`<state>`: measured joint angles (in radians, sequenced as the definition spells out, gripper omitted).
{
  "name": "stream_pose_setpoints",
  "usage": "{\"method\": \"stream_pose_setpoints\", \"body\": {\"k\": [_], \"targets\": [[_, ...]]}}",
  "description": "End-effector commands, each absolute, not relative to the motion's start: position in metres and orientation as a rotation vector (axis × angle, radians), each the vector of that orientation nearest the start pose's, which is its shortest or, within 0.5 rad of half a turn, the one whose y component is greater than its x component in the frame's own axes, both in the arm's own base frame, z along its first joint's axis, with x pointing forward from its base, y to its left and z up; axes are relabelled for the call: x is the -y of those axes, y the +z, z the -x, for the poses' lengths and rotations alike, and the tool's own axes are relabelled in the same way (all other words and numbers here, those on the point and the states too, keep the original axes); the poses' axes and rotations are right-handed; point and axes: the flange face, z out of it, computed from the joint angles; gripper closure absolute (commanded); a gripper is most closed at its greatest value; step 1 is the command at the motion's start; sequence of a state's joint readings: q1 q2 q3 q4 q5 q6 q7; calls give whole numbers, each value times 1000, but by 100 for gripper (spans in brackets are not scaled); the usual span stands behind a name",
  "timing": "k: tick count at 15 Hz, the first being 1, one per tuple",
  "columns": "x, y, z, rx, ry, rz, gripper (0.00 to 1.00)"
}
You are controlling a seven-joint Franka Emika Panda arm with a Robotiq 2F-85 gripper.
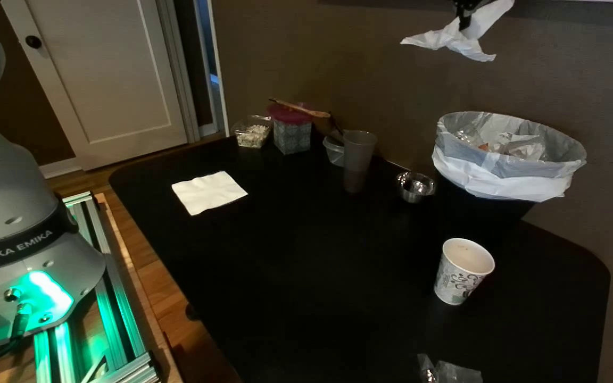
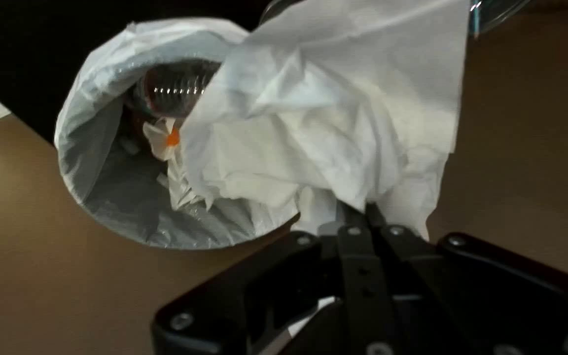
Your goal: Pick up the tissue on the right and put it in the black bin
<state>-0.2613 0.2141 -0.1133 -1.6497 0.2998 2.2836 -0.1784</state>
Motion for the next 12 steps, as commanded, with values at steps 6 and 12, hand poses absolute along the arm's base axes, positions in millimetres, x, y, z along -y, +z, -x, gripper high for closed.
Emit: {"method": "stream_pose_setpoints", "body": {"k": [6, 12], "targets": [[261, 411, -699, -763, -922, 3133, 100], [281, 354, -707, -824, -730, 3277, 67]]}}
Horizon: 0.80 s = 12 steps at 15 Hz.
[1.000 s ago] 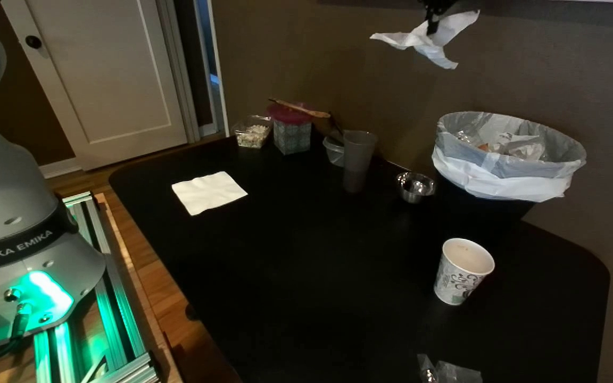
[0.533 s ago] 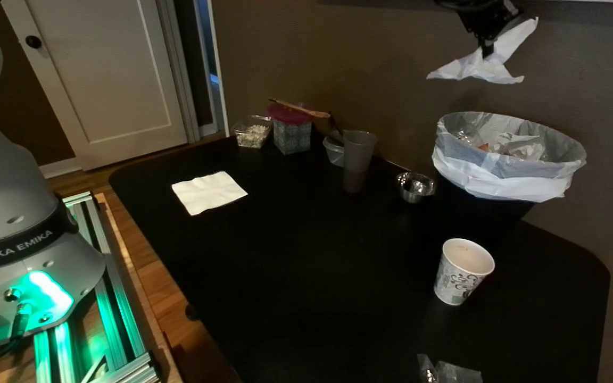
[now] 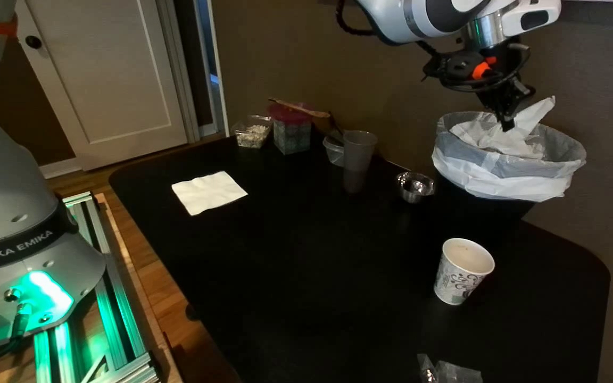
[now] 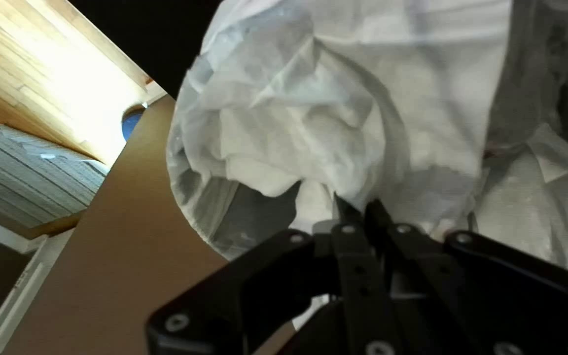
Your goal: Pick up the tissue on the right and put it in the black bin
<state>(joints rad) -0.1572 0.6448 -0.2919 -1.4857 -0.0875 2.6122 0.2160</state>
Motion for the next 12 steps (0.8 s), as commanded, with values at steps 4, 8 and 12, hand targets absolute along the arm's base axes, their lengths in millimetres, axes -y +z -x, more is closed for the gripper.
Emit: {"method": "stream_pose_setpoints", "body": {"k": [4, 8, 12], "targets": [[257, 401, -689, -696, -621, 3309, 37], [229, 463, -651, -590, -471, 3361, 6], [207, 482, -626, -351, -331, 3365, 0]]}}
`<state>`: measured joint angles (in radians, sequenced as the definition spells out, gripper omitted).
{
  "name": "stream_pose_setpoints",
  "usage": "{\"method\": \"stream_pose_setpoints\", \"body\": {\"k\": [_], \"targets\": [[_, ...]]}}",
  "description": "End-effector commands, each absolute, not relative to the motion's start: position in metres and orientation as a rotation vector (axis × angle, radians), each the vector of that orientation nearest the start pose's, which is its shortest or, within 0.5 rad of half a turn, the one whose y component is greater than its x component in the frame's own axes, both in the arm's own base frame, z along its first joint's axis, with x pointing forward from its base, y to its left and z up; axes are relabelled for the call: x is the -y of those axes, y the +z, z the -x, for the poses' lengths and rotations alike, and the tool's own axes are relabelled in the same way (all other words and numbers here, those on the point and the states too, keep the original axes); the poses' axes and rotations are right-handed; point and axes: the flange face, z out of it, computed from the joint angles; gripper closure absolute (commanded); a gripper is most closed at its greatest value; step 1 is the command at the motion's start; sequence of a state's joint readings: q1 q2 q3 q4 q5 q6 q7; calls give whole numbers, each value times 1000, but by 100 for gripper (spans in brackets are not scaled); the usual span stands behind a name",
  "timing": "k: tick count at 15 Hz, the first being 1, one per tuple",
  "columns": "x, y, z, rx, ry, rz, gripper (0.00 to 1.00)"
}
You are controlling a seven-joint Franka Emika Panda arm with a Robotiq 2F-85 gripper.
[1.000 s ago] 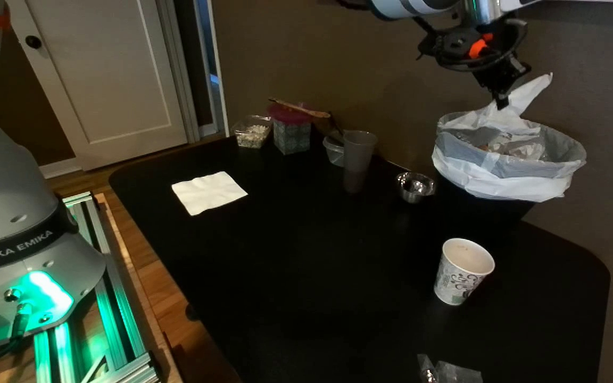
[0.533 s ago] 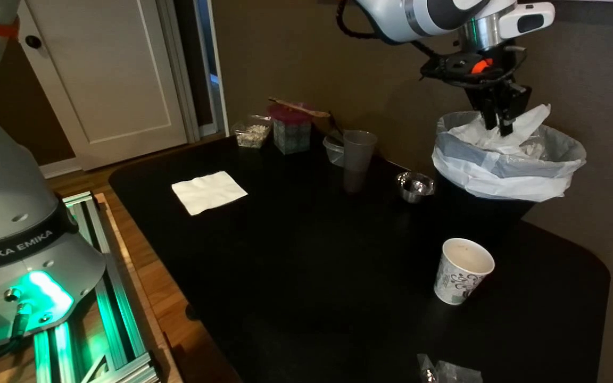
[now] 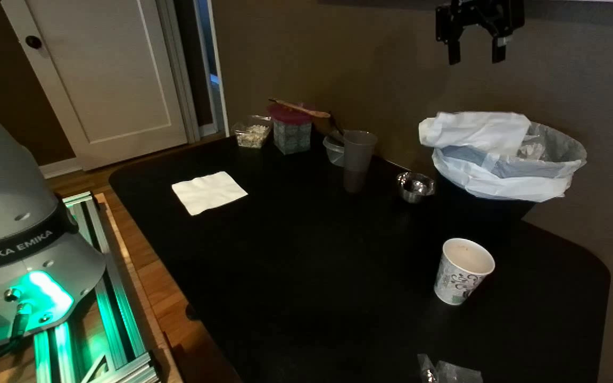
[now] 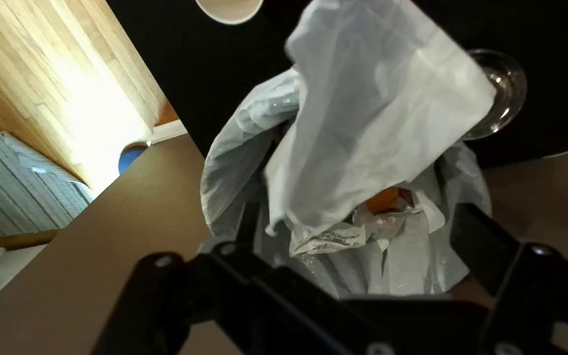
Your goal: Pick up the tissue on the right and put it in the black bin
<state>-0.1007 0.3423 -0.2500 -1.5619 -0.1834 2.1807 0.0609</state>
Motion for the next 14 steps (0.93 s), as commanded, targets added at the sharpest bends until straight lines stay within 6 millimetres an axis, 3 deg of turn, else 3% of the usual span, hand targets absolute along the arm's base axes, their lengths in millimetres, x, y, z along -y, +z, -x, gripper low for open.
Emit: {"method": "stream_pose_setpoints", "body": {"k": [1, 5, 11, 12, 13, 14], "targets": [[203, 483, -623, -283, -328, 3362, 0], [175, 447, -600, -40, -113, 3277, 0], [140, 406, -536, 301, 204, 3101, 0], [137, 401, -530, 384, 223, 3064, 0], [142, 405, -554, 278, 192, 3134, 0], [140, 402, -546, 322, 212, 3111, 0]]}}
